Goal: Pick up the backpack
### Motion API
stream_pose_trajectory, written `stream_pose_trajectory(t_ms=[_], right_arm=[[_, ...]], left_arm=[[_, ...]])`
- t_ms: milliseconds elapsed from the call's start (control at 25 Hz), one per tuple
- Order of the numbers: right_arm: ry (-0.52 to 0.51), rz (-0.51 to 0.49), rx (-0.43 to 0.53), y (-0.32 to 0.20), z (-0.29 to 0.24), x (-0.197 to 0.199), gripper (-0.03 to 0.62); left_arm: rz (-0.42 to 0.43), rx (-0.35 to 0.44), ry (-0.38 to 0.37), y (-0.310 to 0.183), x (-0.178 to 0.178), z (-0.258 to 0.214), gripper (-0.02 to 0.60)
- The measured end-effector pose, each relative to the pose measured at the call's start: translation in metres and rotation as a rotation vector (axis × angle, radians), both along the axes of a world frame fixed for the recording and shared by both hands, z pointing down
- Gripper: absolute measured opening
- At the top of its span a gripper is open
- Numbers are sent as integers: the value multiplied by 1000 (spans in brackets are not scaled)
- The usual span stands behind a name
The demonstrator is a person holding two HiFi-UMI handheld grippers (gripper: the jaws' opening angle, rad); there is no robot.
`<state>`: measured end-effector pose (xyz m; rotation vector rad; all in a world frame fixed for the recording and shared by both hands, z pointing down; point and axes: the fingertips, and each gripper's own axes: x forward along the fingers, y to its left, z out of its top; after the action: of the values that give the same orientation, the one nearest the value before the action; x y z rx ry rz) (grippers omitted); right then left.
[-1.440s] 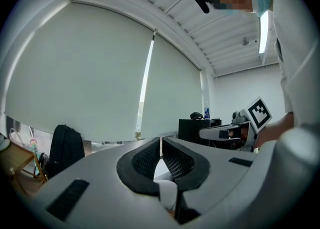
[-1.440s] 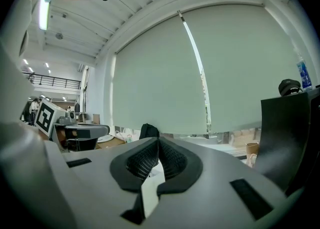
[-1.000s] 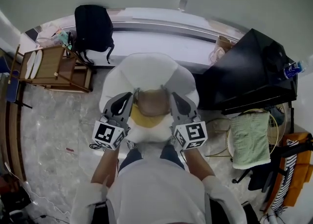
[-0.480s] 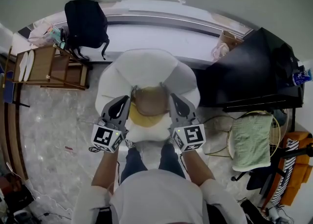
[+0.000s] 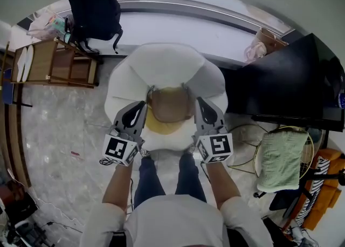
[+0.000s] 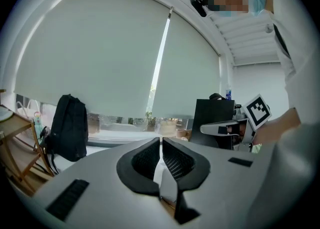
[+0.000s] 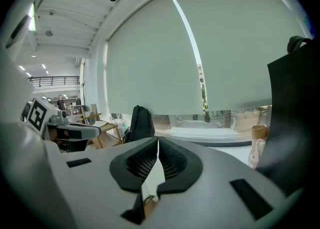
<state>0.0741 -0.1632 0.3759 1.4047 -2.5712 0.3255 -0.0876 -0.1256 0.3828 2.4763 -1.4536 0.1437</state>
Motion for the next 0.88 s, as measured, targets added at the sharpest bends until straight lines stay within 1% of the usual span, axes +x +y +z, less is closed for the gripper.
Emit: stream_pose_trajectory(t_ms=[200,440,640,880], right_arm=[[-6,5,-31,-14,32,4,30],[-2,2,-61,-24,71,8,29],[4,4,-96,-29,107,13,30],[18,2,-125,-28,144,18,31]], left_arm=[[-18,-15,-1,-16,0,28,41],[-8,-21,39,-31,11,55,41],[-16,-55,38,-41,14,87,41],[-20,-92,28,-38,15,124,41]])
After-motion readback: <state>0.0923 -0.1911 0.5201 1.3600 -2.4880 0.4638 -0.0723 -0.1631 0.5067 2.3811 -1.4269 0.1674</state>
